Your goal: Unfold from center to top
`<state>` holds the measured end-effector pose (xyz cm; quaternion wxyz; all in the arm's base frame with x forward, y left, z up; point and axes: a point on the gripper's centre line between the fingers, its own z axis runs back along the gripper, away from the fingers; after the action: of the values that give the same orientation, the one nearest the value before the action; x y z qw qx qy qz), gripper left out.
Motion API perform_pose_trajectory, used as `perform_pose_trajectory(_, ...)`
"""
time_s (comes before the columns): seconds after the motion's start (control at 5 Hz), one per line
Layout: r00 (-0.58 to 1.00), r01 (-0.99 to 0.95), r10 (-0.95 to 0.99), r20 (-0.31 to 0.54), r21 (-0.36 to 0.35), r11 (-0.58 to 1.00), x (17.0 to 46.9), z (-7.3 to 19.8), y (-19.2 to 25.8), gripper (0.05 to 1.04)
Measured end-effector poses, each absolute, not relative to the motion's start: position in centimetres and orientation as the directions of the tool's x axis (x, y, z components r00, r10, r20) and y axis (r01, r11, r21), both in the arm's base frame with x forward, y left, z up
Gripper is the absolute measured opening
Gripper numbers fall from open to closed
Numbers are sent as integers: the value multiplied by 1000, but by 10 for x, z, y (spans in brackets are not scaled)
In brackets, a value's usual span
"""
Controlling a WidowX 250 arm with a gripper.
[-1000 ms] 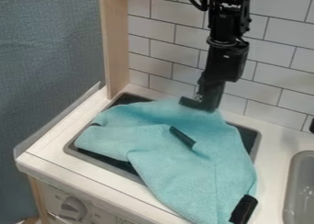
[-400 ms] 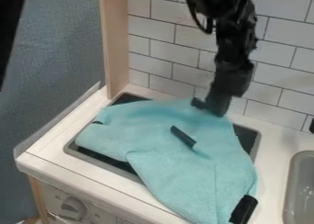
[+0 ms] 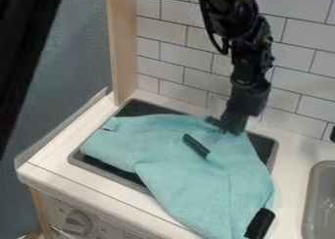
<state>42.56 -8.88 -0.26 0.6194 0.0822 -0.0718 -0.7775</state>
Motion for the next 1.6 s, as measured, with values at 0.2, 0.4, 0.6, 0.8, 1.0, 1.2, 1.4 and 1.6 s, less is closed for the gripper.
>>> perform_pose_trajectory(0.2, -225, 951, -974, -28, 211, -226, 426, -2, -89, 220)
perform_pose_trajectory(0.4, -213, 954, -977, -8, 215, -210, 425, -3, -90, 462)
perform_pose_trajectory(0.6, -211, 956, -977, -7, 207, -208, 424, -5, -87, 711)
perform_pose_trajectory(0.8, -211, 959, -977, -5, 192, -208, 419, -4, -87, 956)
perform_pose_trajectory(1.0, -211, 959, -977, 0, 195, -207, 414, 2, -86, 1011)
perform_pose_trajectory(1.2, -216, 954, -976, 11, 216, -208, 411, 12, -85, 1003)
perform_pose_trajectory(1.4, -223, 948, -975, 11, 236, -214, 407, 23, -85, 998)
perform_pose_trajectory(1.6, -216, 943, -976, 7, 260, -207, 400, 36, -81, 999)
